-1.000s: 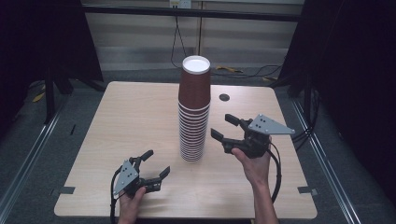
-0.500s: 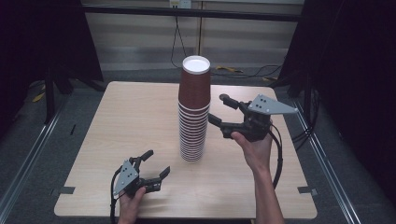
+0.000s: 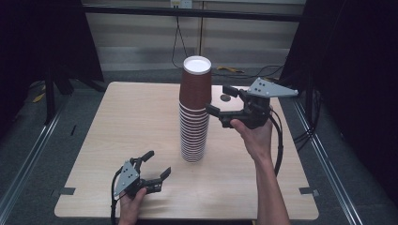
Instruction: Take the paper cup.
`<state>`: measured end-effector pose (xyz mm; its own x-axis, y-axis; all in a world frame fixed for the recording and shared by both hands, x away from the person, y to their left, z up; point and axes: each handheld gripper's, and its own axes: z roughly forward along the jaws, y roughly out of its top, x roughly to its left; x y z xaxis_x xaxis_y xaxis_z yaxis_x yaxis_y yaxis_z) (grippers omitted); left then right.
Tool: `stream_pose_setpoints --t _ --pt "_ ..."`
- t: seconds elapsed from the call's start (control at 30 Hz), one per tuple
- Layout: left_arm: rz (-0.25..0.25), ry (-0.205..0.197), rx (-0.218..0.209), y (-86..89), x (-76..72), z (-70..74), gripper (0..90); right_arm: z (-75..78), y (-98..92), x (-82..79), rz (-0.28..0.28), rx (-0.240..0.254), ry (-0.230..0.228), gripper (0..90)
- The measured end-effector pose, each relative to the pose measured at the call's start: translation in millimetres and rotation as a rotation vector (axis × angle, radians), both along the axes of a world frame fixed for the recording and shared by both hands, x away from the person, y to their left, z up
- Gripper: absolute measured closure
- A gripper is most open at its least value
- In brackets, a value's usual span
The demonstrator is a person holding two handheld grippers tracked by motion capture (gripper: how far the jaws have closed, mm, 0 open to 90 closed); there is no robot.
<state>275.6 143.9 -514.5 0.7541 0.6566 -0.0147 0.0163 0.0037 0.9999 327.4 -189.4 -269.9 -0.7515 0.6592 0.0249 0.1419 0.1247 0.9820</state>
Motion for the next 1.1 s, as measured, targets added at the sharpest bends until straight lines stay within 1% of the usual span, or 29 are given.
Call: stream_pose_setpoints --t 0.07,0.1,0.13,0.23,0.27,0.37,0.4,0.57,0.77,0.9,0.93,1.1 --pt "0.0 0.0 0.0 0.0 0.0 0.0 15.7 5.9 3.4 3.4 0.01 -0.006 0.0 16.0" --pt "0.0 0.0 0.0 0.0 0.0 0.0 15.7 5.9 3.4 3.4 0.01 -0.006 0.0 16.0" --pt "0.0 -0.001 0.0 -0.1 -0.2 0.0 15.7 10.0 5.9 5.6 0.02 -0.018 0.005 16.1" --pt "-0.001 0.0 0.0 0.0 -0.1 0.0 15.7 14.3 8.1 7.8 0.033 -0.022 0.011 16.2" --pt "-0.001 0.0 0.0 0.0 -0.1 0.0 15.7 18.7 10.1 9.8 0.034 -0.034 0.014 16.2" --pt "-0.001 -0.001 0.0 0.0 0.0 0.0 15.7 23.1 11.7 12.5 0.042 -0.042 0.018 16.2" --pt "-0.001 0.0 0.0 0.1 0.0 0.0 15.7 27.5 14.0 14.6 0.046 -0.054 0.022 16.2" --pt "-0.002 -0.001 0.0 0.2 0.1 0.0 15.7 35.7 17.9 17.7 0.056 -0.068 0.022 16.2" --pt "-0.001 -0.001 0.001 0.3 0.0 0.0 15.7 43.0 22.4 25.9 0.064 -0.102 0.044 16.0" --pt "-0.001 0.0 0.0 0.2 0.0 0.0 15.7 45.6 24.2 28.6 0.072 -0.11 0.05 16.1" --pt "-0.001 0.0 0.0 0.2 0.0 0.0 15.7 46.4 25.3 30.0 0.083 -0.108 0.054 16.1" --pt "-0.002 0.0 0.001 0.3 0.0 0.0 15.7 47.9 29.0 33.1 0.084 -0.114 0.058 16.1"
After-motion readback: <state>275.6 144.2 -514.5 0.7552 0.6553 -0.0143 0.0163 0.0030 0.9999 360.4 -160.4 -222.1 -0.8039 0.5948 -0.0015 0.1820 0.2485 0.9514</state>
